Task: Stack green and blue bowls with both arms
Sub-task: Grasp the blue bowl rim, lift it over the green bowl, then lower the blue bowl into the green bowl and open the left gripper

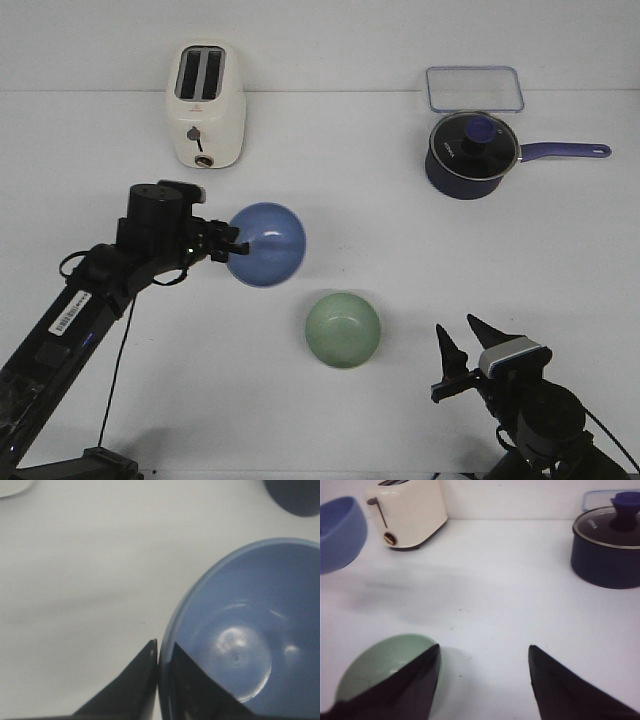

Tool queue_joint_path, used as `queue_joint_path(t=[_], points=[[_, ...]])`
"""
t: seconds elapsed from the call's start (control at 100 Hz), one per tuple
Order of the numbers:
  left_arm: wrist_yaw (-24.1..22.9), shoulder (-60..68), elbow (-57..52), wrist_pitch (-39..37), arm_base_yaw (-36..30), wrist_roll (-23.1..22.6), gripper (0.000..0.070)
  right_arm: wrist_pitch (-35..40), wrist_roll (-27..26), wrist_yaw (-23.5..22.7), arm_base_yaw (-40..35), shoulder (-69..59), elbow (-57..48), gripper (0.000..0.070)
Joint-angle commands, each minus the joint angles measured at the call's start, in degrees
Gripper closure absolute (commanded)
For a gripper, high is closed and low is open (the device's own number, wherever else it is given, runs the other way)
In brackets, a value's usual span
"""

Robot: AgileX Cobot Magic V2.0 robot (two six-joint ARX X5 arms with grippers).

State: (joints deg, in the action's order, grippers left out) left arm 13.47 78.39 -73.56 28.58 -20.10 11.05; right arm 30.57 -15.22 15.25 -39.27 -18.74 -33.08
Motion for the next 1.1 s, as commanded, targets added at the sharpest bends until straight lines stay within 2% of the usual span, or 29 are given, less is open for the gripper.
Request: queue_joint_path(t=[0.0,0.09,0.23,0.39,0.52,0.55,0.58,0.69,0.75,0.9,1.09], points=[[0.2,1.7,0.7,-0.9,-4.1,1.1,0.069,-0.9,0.5,0.3,-0.4,0.0,-0.4,0.0331],[-0.7,2.7,2.5,-3.7,-10.7,2.8,0.069,-0.9,0.5,0.2,-0.4,0.0,-0.4,0.0331],[-5.4,6.3,3.0,-5.2,-18.3,3.6,0.069,-0.9,0.5,0.2,-0.4,0.0,-0.4,0.0331],[-6.8,11.0,3.0,-5.1,-22.9,3.6,0.069,-0.9,0.5,0.3,-0.4,0.0,-0.4,0.0331],[-7.9,12.7,3.0,-5.1,-23.9,3.6,0.0678,-0.9,0.5,0.3,-0.4,0.0,-0.4,0.0331],[-7.9,12.7,3.0,-5.1,-23.9,3.6,0.0662,-0.9,0.5,0.3,-0.4,0.0,-0.4,0.0331],[-7.9,12.7,3.0,-5.2,-24.0,3.6,0.0615,-0.8,0.5,0.3,-0.4,0.0,-0.4,0.033],[-7.9,12.3,3.0,-4.9,-24.0,3.6,0.0375,-0.7,0.5,0.3,-0.4,0.0,-0.4,0.033],[-8.0,11.8,3.0,-4.5,-23.7,3.3,0.0317,-0.7,0.5,0.3,-0.4,0.0,-0.4,0.033],[-8.9,7.5,3.0,-3.5,-22.8,2.9,0.0313,-0.7,0.5,0.3,-0.4,0.0,-0.4,0.033],[-18.6,-5.9,4.1,-0.5,-21.7,-0.3,0.0313,-0.7,0.5,0.2,-0.4,0.0,-0.4,0.033]])
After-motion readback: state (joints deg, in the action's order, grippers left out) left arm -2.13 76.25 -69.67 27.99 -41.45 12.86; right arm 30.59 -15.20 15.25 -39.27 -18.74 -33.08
